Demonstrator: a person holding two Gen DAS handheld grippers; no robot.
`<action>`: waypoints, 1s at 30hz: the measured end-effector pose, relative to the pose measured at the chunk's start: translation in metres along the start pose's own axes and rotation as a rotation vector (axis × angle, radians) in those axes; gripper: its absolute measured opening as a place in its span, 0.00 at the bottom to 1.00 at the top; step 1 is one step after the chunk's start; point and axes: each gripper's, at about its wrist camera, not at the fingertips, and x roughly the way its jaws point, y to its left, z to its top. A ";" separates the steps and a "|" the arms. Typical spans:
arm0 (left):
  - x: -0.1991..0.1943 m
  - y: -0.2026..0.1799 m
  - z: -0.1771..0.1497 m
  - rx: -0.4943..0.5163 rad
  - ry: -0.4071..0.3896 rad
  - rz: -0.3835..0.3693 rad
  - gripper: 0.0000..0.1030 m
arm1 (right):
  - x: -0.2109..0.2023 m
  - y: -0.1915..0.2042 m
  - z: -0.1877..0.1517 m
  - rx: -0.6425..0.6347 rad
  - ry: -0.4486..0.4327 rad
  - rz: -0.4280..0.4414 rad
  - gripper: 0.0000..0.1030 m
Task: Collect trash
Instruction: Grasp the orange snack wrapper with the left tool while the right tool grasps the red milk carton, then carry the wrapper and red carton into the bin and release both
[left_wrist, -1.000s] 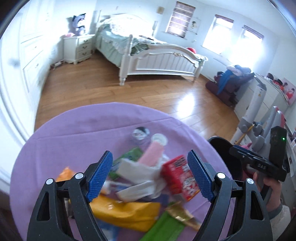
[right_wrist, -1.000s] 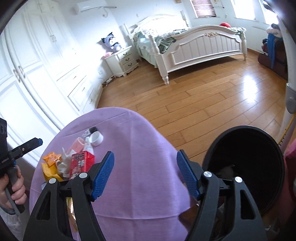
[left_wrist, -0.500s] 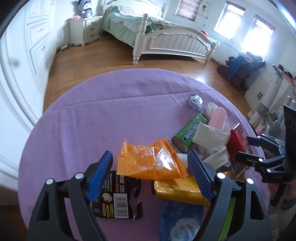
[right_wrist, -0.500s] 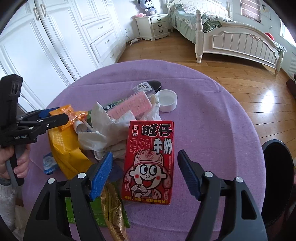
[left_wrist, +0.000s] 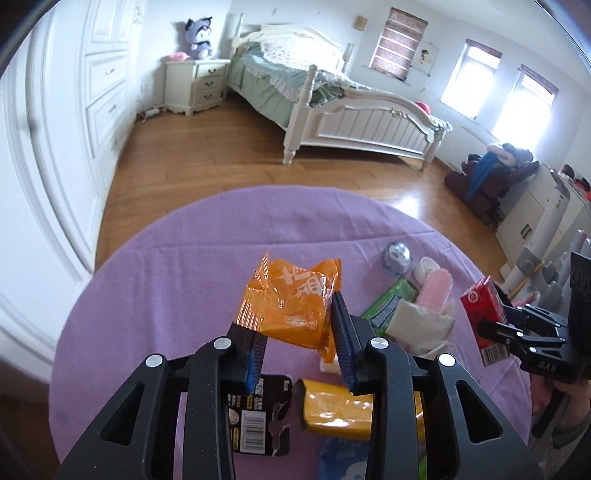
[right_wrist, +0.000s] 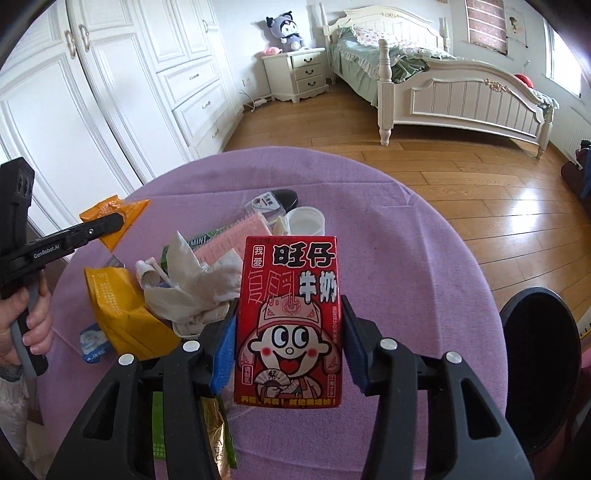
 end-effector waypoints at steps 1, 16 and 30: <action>-0.006 -0.008 0.004 0.016 -0.020 0.005 0.32 | -0.006 -0.003 0.001 0.009 -0.023 0.009 0.48; 0.003 -0.211 0.023 0.255 -0.062 -0.180 0.32 | -0.074 -0.109 -0.006 0.198 -0.230 -0.023 0.48; 0.101 -0.354 -0.004 0.351 0.068 -0.349 0.32 | -0.090 -0.233 -0.054 0.411 -0.252 -0.150 0.48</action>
